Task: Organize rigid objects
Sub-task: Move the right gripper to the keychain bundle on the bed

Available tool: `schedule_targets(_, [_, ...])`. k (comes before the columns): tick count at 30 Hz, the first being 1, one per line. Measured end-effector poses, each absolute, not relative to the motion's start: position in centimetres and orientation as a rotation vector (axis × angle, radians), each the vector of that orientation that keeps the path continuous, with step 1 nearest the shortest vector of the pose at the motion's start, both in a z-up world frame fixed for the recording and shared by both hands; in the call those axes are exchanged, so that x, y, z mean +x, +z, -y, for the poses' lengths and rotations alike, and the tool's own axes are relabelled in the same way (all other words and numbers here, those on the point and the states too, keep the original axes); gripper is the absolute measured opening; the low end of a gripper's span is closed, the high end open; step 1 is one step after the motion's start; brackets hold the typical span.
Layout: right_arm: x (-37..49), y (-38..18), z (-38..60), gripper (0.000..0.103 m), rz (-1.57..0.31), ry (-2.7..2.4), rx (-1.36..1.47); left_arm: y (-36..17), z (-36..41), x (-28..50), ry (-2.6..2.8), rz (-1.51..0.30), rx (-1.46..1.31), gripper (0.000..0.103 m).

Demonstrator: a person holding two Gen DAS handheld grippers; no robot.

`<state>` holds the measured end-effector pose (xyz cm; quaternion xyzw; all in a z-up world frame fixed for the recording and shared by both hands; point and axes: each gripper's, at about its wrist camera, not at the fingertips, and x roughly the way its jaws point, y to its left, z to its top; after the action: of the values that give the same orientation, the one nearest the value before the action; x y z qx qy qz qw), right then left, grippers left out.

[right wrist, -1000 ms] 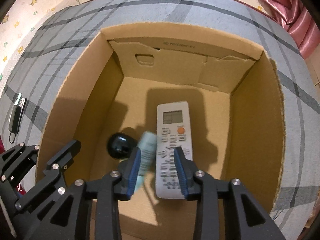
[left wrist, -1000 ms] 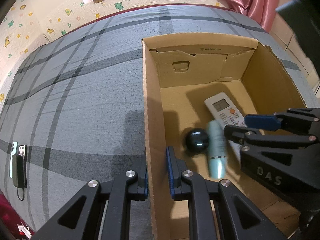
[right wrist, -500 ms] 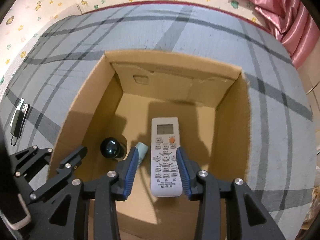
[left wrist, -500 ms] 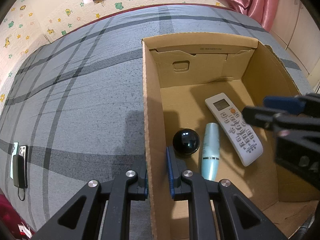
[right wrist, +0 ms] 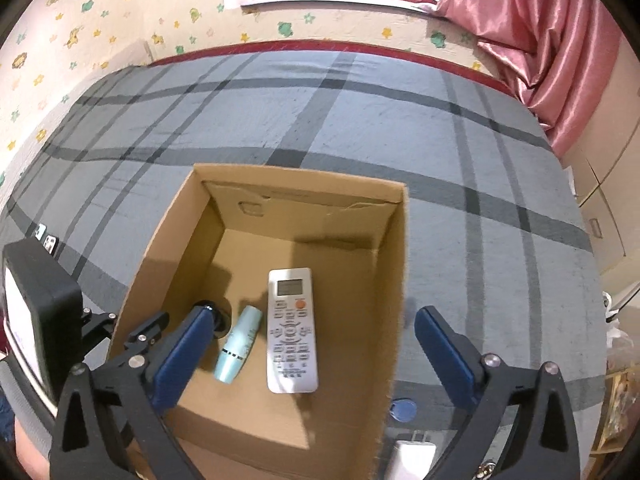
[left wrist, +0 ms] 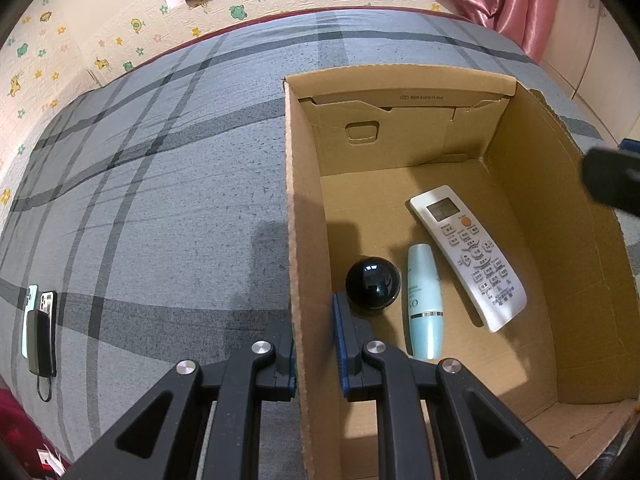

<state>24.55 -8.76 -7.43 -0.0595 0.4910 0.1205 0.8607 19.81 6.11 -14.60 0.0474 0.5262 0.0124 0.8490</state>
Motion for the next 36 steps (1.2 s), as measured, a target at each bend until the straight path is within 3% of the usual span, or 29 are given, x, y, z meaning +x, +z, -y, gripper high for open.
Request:
schedule_targets(19, [21.9,-6.1,19.8,0.103,-1.007,0.116,-0.049,-14.5,-6.1,19.8,0.029,-1.107,0.106,0.015])
schedule_targets(36, [17.3,-11.2,27.7,0.103,-1.085,-0.048,-0.010,-14.7,-5.9,19.9,0.032,-1.106,0.115,0.015])
